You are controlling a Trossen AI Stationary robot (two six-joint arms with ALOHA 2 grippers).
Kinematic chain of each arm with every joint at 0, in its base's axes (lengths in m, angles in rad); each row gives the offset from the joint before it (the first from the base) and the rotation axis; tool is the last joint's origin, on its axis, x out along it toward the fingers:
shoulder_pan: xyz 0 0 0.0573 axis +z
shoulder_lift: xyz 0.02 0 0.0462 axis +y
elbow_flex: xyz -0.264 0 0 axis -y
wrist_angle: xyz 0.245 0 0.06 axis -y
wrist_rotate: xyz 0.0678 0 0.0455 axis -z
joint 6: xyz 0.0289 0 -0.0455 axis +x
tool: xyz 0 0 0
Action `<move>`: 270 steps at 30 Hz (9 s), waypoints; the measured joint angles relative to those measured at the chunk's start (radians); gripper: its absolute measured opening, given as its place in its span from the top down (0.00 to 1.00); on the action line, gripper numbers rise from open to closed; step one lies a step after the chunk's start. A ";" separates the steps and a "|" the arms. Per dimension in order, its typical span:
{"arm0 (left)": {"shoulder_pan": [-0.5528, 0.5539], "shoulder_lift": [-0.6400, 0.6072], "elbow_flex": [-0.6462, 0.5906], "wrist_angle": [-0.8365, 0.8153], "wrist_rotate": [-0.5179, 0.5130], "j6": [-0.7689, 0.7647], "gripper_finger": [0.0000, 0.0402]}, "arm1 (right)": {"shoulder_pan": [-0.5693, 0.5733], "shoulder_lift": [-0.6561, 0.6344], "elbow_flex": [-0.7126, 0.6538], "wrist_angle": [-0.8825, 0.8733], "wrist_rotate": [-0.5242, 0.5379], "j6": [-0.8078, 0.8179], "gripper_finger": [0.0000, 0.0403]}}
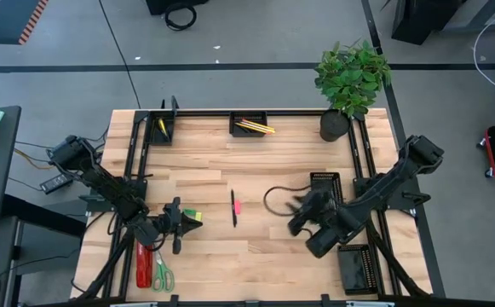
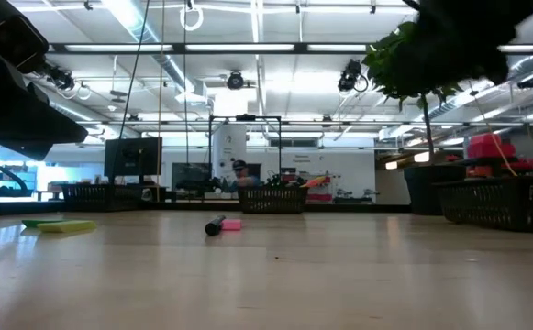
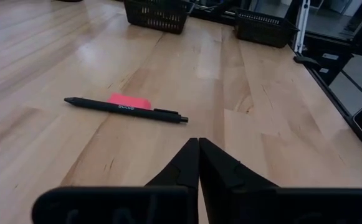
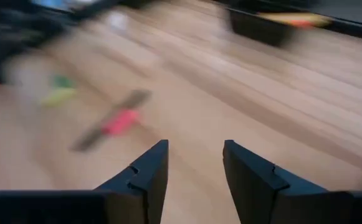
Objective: Sort crayons/erasers/pens/pencils in bins
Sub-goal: Put the black pen into the top left black bin
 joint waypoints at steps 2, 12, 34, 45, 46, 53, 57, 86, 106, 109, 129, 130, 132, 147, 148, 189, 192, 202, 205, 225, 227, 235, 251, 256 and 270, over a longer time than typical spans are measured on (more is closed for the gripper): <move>0.000 0.000 0.000 0.000 -0.001 0.000 0.96 | -0.023 0.016 0.000 0.229 -0.017 -0.207 0.62; 0.000 0.000 0.000 0.005 -0.002 0.001 0.95 | -0.151 0.259 0.011 0.716 -0.180 -0.534 0.63; -0.002 0.000 0.000 0.007 -0.002 -0.003 0.95 | -0.229 0.763 0.574 0.391 -0.163 -0.487 0.63; -0.002 0.000 0.000 0.007 0.000 -0.005 0.92 | -0.229 0.802 0.578 0.344 -0.153 -0.460 0.63; -0.002 0.000 0.000 0.007 0.002 -0.004 0.92 | -0.228 0.798 0.577 0.318 -0.151 -0.461 0.63; -0.002 0.000 0.000 0.006 0.002 -0.005 0.94 | -0.226 0.787 0.575 0.253 -0.137 -0.470 0.76; -0.002 0.000 0.000 0.006 0.003 -0.007 0.93 | -0.226 0.787 0.575 0.243 -0.150 -0.502 0.89; -0.039 -0.002 0.070 0.253 -0.004 0.949 0.96 | -0.221 0.495 0.572 0.079 -0.228 -0.638 0.96; 0.121 0.144 0.609 -0.781 -0.202 0.934 0.44 | -0.146 0.468 0.572 0.108 -0.200 -0.619 0.95; 0.147 0.192 0.614 -0.780 -0.200 0.941 0.43 | -0.145 0.468 0.572 0.144 -0.201 -0.632 0.95; 0.182 0.302 0.616 -0.662 -0.392 0.869 0.70 | -0.145 0.468 0.573 0.152 -0.213 -0.633 0.95; 0.182 0.302 0.616 -0.662 -0.391 0.864 0.72 | -0.145 0.468 0.573 0.152 -0.213 -0.635 0.95; 0.182 0.302 0.616 -0.666 -0.385 0.866 0.78 | -0.145 0.468 0.573 0.152 -0.211 -0.647 0.95; 0.188 0.304 0.614 -0.665 -0.396 0.858 0.89 | -0.146 0.466 0.575 0.141 -0.134 -0.688 0.83; 0.192 0.304 0.614 -0.666 -0.400 0.846 0.89 | -0.146 0.466 0.575 0.133 -0.128 -0.690 0.81; 0.658 -0.036 0.616 -1.601 0.058 -0.082 0.89 | 0.028 0.469 0.572 -0.391 0.107 -0.280 0.55; 0.678 -0.060 0.616 -1.623 0.082 -0.075 0.89 | 0.034 0.469 0.572 -0.391 0.077 -0.280 0.55; 0.816 -0.090 0.616 -1.679 0.104 -0.056 0.89 | 0.047 0.468 0.573 -0.418 0.045 -0.343 0.55; 0.874 -0.085 0.616 -1.674 0.120 -0.026 0.89 | 0.030 0.468 0.573 -0.415 0.076 -0.419 0.55; 1.159 -0.152 0.640 -1.615 0.025 0.346 0.89 | -0.281 0.468 0.573 -0.310 0.052 -0.864 0.55; 1.205 -0.157 0.653 -1.595 0.045 0.390 0.89 | -0.314 0.468 0.573 -0.266 0.043 -0.939 0.55; 1.407 -0.158 0.657 -1.628 0.067 0.453 0.85 | -0.446 0.468 0.573 -0.078 -0.132 -1.183 0.55; 1.634 -0.158 0.574 -1.451 0.235 0.538 0.84 | -0.647 0.468 0.572 0.075 -0.796 -1.404 0.55; 1.650 -0.157 0.526 -1.406 0.235 0.524 0.90 | -0.652 0.468 0.572 0.087 -0.819 -1.426 0.55; 1.659 -0.156 0.456 -1.271 0.233 0.583 0.82 | -0.666 0.469 0.571 0.217 -0.829 -1.501 0.55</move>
